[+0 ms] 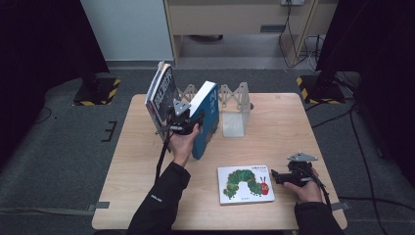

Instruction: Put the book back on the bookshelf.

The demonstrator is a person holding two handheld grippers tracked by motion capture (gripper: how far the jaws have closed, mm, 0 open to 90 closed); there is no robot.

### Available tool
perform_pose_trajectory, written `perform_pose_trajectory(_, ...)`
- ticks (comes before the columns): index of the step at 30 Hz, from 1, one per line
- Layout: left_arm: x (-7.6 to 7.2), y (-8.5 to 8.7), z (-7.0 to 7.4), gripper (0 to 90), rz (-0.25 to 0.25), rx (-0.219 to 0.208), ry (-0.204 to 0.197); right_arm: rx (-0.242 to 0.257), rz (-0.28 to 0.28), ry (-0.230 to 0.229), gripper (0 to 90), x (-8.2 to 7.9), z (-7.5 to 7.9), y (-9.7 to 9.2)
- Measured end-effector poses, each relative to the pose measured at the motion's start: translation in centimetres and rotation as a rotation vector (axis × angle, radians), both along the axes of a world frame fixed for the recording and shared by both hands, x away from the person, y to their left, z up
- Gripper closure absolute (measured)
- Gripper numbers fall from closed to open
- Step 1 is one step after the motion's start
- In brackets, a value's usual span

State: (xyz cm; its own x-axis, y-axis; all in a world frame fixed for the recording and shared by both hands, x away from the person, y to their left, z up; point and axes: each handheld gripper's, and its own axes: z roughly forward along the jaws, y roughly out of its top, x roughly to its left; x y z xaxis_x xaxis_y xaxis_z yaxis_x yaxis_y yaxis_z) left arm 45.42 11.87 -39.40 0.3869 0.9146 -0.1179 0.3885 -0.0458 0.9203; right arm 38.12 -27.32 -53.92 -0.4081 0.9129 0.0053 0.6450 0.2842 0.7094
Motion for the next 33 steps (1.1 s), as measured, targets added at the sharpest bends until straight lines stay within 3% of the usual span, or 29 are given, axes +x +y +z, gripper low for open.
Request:
perform_pose_trajectory(11,0.1,-1.1,-0.4,59.5,0.041,0.004,-0.046,0.0,-0.001,0.0,3.2,0.0,0.0,0.0)
perform_pose_trajectory(20,1.5,-1.8,-0.5,59.0,0.046,-0.012,-0.048,0.0,0.0,0.0,3.2,0.0,0.0,0.0)
perform_pose_trajectory(25,1.2,-1.8,-0.7,56.4,0.025,-0.024,-0.063,-0.001,0.0,0.0,3.2,0.0,0.0,0.0)
perform_pose_trajectory(29,-0.3,-1.0,-0.9,55.0,-0.014,-0.042,-0.064,-0.001,-0.001,-0.001,3.2,0.0,0.0,0.0)
perform_pose_trajectory(33,-0.8,-0.5,-1.3,55.5,-0.026,-0.065,-0.069,0.0,-0.003,0.003,3.3,0.0,0.0,0.0)
